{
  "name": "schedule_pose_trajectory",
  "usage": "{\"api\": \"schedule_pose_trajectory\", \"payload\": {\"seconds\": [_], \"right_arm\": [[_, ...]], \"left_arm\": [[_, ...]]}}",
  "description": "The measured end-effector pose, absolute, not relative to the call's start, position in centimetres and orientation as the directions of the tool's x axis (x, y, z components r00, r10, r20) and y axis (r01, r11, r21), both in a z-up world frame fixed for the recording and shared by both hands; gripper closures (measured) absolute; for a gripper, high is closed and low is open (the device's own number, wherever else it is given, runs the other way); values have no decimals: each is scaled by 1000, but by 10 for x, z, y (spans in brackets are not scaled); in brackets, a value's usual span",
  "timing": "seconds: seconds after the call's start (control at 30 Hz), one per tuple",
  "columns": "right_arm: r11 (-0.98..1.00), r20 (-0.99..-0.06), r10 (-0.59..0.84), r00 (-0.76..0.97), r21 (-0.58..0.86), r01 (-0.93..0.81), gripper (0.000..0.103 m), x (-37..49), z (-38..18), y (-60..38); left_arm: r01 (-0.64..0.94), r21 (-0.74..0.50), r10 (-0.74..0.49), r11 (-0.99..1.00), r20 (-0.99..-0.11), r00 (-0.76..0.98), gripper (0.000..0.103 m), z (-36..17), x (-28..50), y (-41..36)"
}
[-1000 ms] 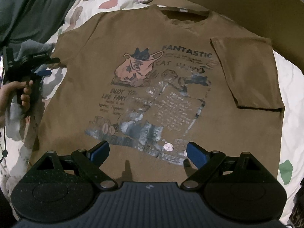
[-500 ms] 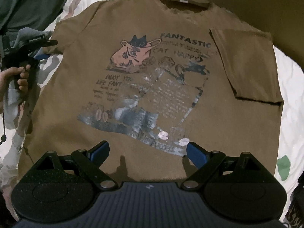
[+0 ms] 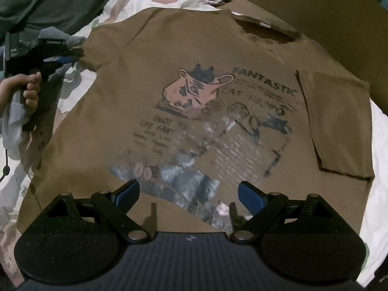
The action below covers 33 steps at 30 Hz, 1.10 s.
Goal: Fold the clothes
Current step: 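Move the left gripper to the unfolded shirt side edge while the right gripper follows over the shirt, then grasp the shirt side edge with the left gripper while the right gripper grasps beside it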
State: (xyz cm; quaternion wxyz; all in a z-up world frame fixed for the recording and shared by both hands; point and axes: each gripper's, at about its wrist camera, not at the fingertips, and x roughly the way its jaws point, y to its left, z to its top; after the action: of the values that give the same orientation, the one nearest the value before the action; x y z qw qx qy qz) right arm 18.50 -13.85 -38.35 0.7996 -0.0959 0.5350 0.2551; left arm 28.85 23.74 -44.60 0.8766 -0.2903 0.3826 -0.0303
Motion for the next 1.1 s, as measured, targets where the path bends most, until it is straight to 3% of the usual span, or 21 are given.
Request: {"api": "schedule_pose_trajectory", "payload": {"seconds": [0.27, 0.4, 0.73, 1.1], "right_arm": [[833, -907, 317, 277, 126, -539, 13, 221, -385, -106], [836, -892, 352, 283, 163, -524, 20, 241, -382, -90], [862, -881, 382, 278, 231, -452, 51, 275, -408, -49], [876, -838, 467, 281, 396, -274, 59, 282, -449, -12]], "left_arm": [[-126, -538, -306, 834, -639, 706, 93, -435, 294, 232], [-97, -536, -329, 838, -641, 694, 93, -424, 301, 227], [-51, -519, -359, 853, -656, 664, 94, -410, 314, 225], [-14, -514, -385, 857, -658, 647, 94, -407, 320, 227]]}}
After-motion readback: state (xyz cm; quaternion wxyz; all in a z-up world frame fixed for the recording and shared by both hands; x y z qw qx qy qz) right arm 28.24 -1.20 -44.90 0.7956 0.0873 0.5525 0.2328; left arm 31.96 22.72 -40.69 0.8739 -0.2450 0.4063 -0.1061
